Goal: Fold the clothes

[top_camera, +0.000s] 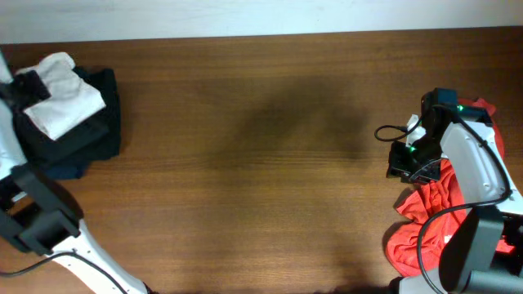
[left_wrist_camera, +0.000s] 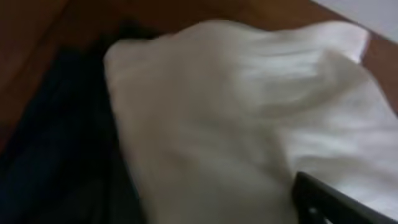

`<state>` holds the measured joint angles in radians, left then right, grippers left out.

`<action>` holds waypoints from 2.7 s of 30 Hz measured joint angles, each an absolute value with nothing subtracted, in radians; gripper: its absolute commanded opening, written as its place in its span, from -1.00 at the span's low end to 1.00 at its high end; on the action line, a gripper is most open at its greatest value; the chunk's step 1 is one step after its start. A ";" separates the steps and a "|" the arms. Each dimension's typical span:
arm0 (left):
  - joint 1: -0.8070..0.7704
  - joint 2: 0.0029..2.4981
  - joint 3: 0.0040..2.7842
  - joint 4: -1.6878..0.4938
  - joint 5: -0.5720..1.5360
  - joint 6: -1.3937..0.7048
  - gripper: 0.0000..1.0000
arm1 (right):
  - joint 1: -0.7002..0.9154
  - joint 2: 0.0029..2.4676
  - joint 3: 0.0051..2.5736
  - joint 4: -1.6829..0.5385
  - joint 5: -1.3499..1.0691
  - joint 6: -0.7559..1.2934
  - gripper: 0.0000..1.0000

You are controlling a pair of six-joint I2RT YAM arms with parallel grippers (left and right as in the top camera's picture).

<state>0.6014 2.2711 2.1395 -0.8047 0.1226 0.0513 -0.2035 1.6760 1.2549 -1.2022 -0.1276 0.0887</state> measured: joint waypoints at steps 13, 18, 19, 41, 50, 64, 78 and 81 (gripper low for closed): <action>0.118 2.163 2.299 -1.168 0.359 0.009 0.98 | -0.204 1.676 1.255 -1.222 -0.202 0.079 0.97; -0.129 2.163 2.280 -1.594 0.137 0.006 0.98 | -0.204 1.670 1.257 -1.340 -0.219 0.079 0.97; -0.135 2.164 2.279 -1.661 0.114 0.006 0.98 | -0.204 1.654 1.256 -1.344 -0.219 0.079 0.97; -0.023 0.466 0.802 -0.906 0.081 -0.025 0.98 | -0.204 0.604 0.978 -1.174 -0.181 0.080 0.98; -0.024 0.460 0.794 -1.142 0.080 -0.025 0.98 | -0.100 0.508 0.977 -1.177 -0.113 0.079 0.98; -0.023 0.460 0.794 -1.143 0.081 -0.025 0.98 | -0.016 0.016 0.321 -0.320 -0.049 0.063 0.97; -0.024 0.460 0.794 -1.142 0.080 -0.025 0.98 | -0.016 0.012 0.010 -0.072 -0.026 0.052 0.97; -0.024 0.460 0.794 -1.142 0.080 -0.025 0.98 | -0.016 0.012 0.010 -0.072 -0.026 0.053 0.97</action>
